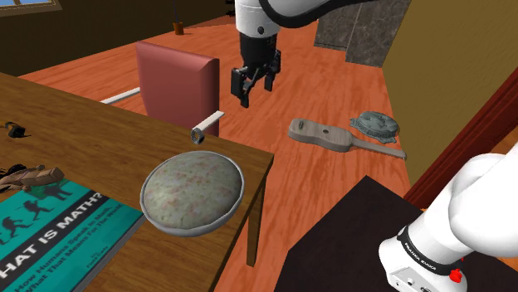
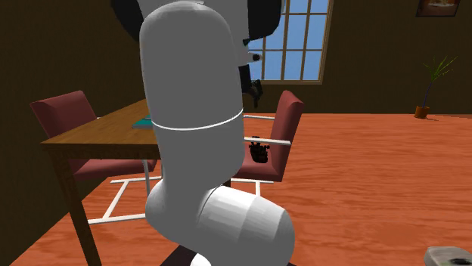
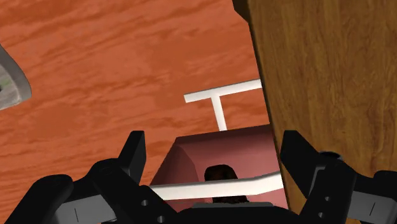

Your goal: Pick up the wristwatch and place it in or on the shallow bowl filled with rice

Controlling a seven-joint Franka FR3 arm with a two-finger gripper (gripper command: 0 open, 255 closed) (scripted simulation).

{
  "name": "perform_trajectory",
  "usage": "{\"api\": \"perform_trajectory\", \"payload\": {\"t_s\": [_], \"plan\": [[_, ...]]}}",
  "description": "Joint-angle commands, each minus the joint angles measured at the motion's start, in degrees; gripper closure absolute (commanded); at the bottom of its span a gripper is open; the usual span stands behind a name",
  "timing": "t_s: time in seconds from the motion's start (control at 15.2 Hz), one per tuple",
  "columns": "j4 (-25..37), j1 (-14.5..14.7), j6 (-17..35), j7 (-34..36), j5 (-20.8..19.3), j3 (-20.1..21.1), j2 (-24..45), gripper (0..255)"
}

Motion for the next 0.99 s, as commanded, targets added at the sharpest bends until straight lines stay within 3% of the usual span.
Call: {"api": "perform_trajectory", "payload": {"t_s": [0.0, 0.4, 0.79, 0.92], "plan": [[3.46, 0.70, -0.34, 1.64, -1.04, 1.34, 4.30, 0], [16.31, 4.35, -3.10, 6.39, -5.43, 4.34, 18.25, 0], [33.36, 10.67, -8.45, 9.51, -10.18, 5.28, 33.60, 0], [32.59, 10.63, -7.68, 9.56, -10.16, 5.17, 33.61, 0]]}}
